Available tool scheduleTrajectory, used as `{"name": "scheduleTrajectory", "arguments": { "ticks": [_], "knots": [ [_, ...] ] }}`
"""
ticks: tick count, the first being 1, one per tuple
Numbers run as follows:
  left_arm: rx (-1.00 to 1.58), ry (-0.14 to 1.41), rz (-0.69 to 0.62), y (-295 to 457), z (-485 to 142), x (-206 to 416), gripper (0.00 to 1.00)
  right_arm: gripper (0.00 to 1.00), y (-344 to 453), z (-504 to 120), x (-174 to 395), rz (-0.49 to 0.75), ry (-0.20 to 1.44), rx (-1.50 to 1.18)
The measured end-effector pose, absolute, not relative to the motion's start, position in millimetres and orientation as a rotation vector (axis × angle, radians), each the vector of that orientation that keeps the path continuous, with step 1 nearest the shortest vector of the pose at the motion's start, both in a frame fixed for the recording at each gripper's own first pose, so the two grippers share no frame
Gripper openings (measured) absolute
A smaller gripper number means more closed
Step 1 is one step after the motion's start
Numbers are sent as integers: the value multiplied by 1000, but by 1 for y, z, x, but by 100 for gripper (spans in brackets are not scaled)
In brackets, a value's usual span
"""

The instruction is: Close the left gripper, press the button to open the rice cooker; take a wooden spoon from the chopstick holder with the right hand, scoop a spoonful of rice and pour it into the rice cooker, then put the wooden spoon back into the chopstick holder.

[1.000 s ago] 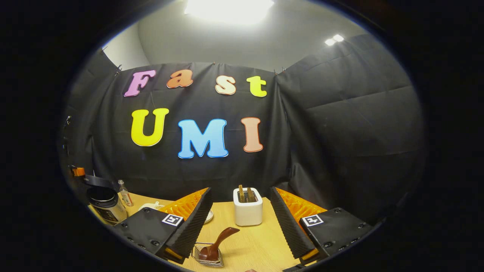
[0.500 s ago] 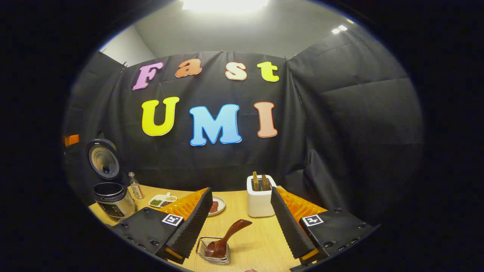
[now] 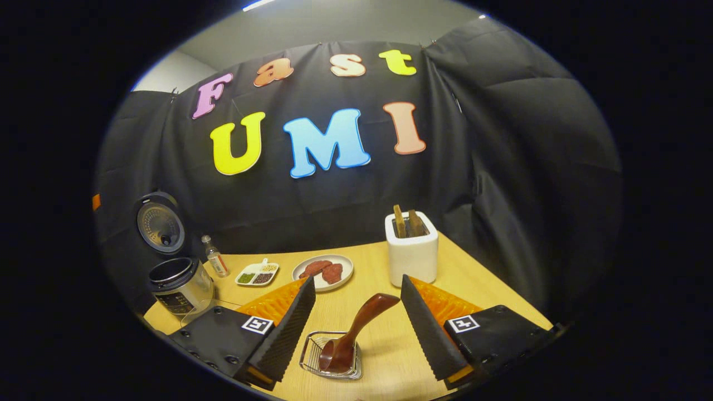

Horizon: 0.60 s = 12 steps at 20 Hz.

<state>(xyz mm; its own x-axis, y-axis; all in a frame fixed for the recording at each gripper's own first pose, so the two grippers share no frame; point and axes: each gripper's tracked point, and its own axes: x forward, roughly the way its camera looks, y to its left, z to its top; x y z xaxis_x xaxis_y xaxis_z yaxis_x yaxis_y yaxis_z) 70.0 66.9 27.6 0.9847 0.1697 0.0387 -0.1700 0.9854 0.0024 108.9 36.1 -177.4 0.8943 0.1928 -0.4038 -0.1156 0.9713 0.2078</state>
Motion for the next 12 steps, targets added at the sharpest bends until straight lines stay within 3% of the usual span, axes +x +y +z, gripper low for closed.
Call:
{"name": "scheduleTrajectory", "arguments": {
  "ticks": [3, 4, 8, 10, 11, 12],
  "knots": [
    [-1, -25, 187, 73, 23, 56, 82, 98, 37, -206, 109, 155, 521, 217],
    [2, -21, 197, 78, 21, 52, 82, 93, 39, -215, 109, 156, 543, 220],
    [18, -8, 225, 89, 21, 40, 82, 93, 45, -241, 108, 163, 619, 243],
    [11, -1, 225, 90, 20, 37, 82, 98, 52, -250, 110, 168, 646, 275],
    [10, 0, 226, 91, 19, 34, 82, 97, 53, -252, 111, 172, 655, 293],
    [14, 1, 228, 93, 19, 34, 82, 88, 58, -257, 113, 172, 670, 313]
  ]
}}
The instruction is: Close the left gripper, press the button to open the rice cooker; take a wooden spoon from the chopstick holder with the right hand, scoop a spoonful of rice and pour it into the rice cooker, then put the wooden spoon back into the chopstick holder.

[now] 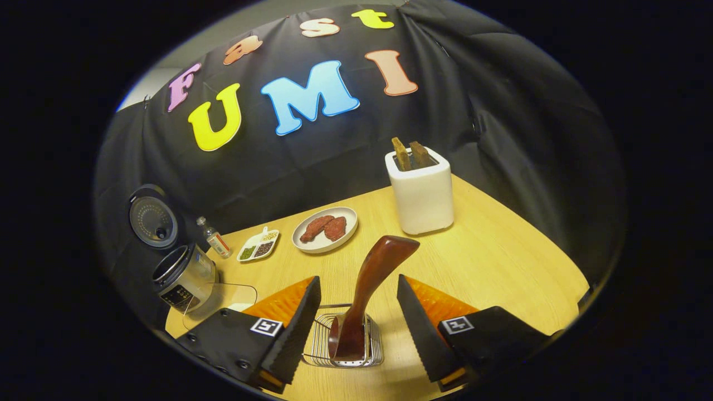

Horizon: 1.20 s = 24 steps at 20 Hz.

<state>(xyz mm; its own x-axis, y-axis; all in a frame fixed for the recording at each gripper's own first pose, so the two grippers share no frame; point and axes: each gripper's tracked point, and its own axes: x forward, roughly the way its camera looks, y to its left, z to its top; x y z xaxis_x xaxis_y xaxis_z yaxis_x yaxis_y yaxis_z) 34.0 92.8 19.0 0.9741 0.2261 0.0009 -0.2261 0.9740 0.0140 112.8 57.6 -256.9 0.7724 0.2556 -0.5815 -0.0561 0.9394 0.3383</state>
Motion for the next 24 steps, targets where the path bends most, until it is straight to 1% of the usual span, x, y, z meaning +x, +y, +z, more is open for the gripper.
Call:
{"name": "scheduleTrajectory", "arguments": {
  "ticks": [1, 3, 4, 5, 6, 7, 8, 10, 11, 12, 13, 16, 20, 22, 24],
  "knots": [
    [22, 3, 232, 96, 18, 33, 82, 85, 61, -260, 113, 175, 686, 337],
    [36, 9, 230, 96, 17, 33, 82, 75, 65, -266, 116, 177, 709, 382],
    [38, 14, 224, 95, 16, 33, 82, 64, 66, -268, 116, 173, 718, 395],
    [38, 18, 220, 95, 14, 33, 82, 63, 68, -271, 115, 174, 728, 406],
    [38, 23, 216, 96, 13, 33, 82, 55, 70, -273, 115, 177, 741, 418],
    [40, 28, 215, 96, 10, 33, 82, 63, 71, -274, 115, 178, 753, 425],
    [41, 30, 213, 98, 10, 35, 82, 46, 64, -277, 116, 148, 754, 422],
    [39, 29, 210, 98, 9, 39, 82, 12, 65, -271, 110, 160, 762, 445],
    [35, 29, 205, 98, 10, 41, 82, 19, 62, -267, 110, 146, 762, 419],
    [32, 29, 201, 97, 10, 43, 82, 10, 64, -278, 119, 136, 744, 394],
    [27, 29, 200, 98, 8, 45, 83, 11, 65, -265, 113, 140, 724, 393],
    [1, 39, 185, 95, 0, 52, 82, 10, 70, -237, 115, 146, 667, 323],
    [-8, 38, 165, 93, -4, 62, 83, 11, 81, -206, 116, 188, 600, 178],
    [-3, 40, 152, 93, -7, 67, 82, 10, 92, -188, 117, 206, 556, 145],
    [-2, 38, 142, 95, -8, 73, 83, 10, 107, -172, 119, 224, 513, 110]
  ]
}}
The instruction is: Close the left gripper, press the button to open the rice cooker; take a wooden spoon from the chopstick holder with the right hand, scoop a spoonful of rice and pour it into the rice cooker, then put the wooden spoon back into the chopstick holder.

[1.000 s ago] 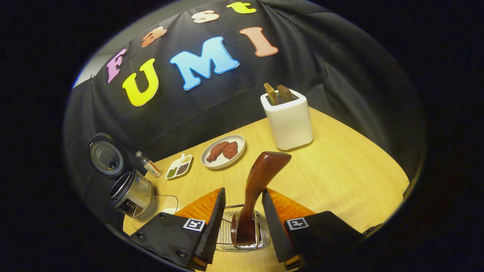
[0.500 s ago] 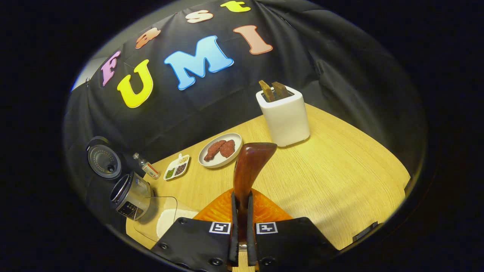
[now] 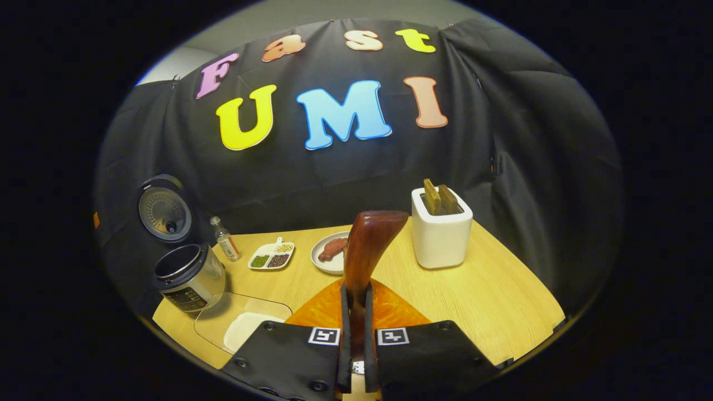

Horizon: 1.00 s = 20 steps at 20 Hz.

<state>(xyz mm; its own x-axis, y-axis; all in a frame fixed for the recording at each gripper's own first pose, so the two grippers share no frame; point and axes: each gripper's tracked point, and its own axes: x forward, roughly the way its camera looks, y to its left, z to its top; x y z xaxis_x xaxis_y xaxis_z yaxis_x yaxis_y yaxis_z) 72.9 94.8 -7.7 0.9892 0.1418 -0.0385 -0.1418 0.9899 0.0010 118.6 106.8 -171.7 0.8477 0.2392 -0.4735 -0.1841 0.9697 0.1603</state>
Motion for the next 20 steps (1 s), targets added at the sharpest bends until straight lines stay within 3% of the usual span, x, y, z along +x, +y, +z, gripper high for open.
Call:
{"name": "scheduleTrajectory", "arguments": {
  "ticks": [8, 20],
  "knots": [
    [-7, 39, 122, 114, -20, 95, 82, 10, 188, -143, 111, 330, 422, 44],
    [-28, 73, 125, 161, -54, 133, 83, 10, 255, -195, 98, 351, 482, -48]
  ]
}}
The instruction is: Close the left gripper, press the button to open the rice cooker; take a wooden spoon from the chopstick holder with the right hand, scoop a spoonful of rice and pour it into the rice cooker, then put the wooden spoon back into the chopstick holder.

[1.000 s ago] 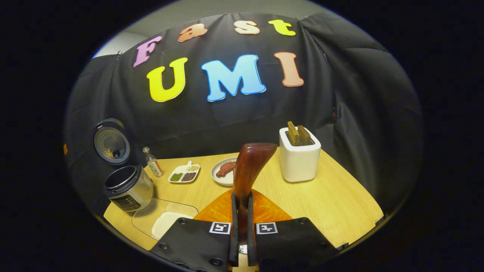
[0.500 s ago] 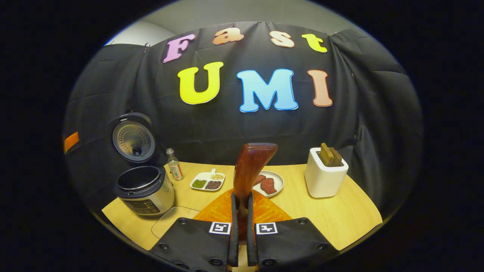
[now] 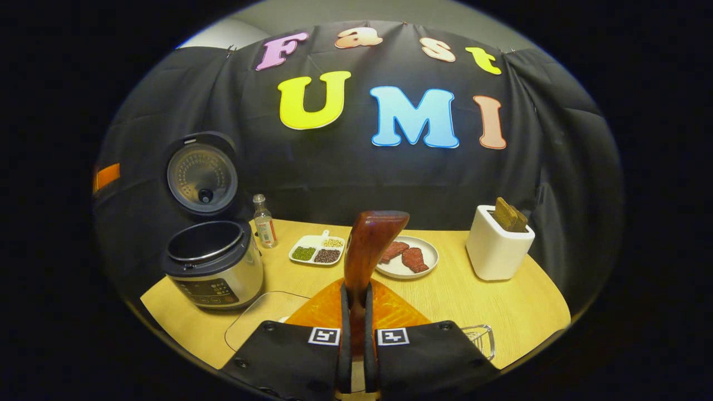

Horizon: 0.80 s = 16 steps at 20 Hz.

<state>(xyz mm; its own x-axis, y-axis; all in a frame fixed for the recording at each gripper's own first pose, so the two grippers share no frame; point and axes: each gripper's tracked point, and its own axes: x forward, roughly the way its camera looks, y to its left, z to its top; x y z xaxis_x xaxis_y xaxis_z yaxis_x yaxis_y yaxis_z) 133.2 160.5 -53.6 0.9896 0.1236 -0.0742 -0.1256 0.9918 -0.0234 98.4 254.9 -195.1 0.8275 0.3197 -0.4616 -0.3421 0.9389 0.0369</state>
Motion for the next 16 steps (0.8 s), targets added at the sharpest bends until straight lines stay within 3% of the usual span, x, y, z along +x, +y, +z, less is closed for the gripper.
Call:
{"name": "scheduleTrajectory", "arguments": {
  "ticks": [7, 16],
  "knots": [
    [-26, 84, 134, 176, -65, 145, 83, 10, 267, -223, 98, 328, 462, -148],
    [-30, 88, 171, 185, -69, 138, 82, 10, 301, -242, 75, 409, 519, -93]
  ]
}}
